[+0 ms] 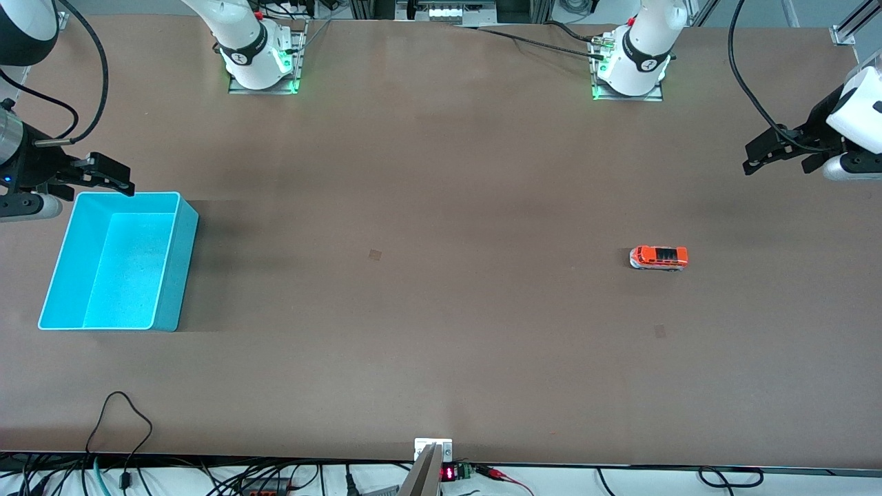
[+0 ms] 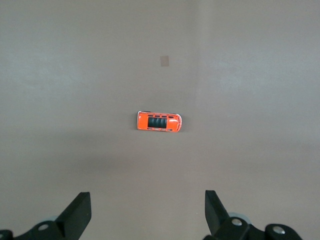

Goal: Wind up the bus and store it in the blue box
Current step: 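Lower the left gripper over the orange toy bus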

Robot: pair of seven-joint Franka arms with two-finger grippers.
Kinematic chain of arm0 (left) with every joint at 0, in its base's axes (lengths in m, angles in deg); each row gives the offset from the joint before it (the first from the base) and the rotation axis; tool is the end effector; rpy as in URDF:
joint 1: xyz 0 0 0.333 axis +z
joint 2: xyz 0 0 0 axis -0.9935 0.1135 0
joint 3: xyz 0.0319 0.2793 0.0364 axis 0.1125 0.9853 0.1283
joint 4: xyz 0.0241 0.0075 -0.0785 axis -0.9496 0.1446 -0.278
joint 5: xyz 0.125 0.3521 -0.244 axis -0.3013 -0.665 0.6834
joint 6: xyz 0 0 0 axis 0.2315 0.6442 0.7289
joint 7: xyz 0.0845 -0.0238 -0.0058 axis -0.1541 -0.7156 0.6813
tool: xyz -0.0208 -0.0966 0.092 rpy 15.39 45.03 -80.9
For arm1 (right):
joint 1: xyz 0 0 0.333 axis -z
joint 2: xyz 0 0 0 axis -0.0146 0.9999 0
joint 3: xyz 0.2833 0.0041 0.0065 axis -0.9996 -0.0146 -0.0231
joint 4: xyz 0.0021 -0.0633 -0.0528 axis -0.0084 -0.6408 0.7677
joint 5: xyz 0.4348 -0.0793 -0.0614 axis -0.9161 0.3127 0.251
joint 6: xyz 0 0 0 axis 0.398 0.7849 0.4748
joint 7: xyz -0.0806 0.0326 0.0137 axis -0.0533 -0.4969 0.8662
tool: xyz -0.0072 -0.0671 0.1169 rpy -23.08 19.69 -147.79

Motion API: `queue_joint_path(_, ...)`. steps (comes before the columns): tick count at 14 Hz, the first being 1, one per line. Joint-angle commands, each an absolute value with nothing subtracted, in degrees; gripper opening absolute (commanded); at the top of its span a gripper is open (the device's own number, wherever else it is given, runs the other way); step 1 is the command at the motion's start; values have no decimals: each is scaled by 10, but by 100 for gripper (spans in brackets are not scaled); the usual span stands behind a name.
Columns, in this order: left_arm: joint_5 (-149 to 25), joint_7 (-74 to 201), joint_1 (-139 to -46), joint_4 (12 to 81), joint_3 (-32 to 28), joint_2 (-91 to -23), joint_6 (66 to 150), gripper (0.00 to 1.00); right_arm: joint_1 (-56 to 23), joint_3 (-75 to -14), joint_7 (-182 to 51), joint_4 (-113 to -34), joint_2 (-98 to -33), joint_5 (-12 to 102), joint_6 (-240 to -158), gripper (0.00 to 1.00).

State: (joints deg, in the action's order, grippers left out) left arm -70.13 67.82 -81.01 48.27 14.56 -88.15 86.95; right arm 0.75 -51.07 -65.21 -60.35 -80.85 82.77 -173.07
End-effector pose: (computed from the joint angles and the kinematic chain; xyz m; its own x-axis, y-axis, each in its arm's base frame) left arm 0.5876 0.0059 0.5262 0.9987 0.0517 0.0013 0.0516 -0.9986 0.0083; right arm 0.6416 0.0084 0.5190 0.9928 0.0979 -0.0683 0.0987 -0.9951 0.0084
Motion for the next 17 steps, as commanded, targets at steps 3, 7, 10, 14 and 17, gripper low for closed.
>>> queue_joint_path(3, -701, 671, -808, 494, 141, -893, 866, 100, 11, -513, -659, -601, -809, 822, -1726, 100)
queue_joint_path(7, -693, 670, -819, 490, 135, -859, 849, 100, 11, -513, -659, -601, -809, 822, -1726, 100)
queue_joint_path(10, -691, 678, -841, 469, 135, -791, 844, 100, 11, -513, -659, -601, -809, 822, -1725, 100)
queue_joint_path(14, -702, 750, -884, 473, 131, -730, 856, 100, 11, -513, -659, -601, -809, 822, -1726, 100)
queue_joint_path(17, -713, 823, -897, 536, 127, -722, 923, 100, 11, -513, -659, -601, -809, 822, -1726, 100)
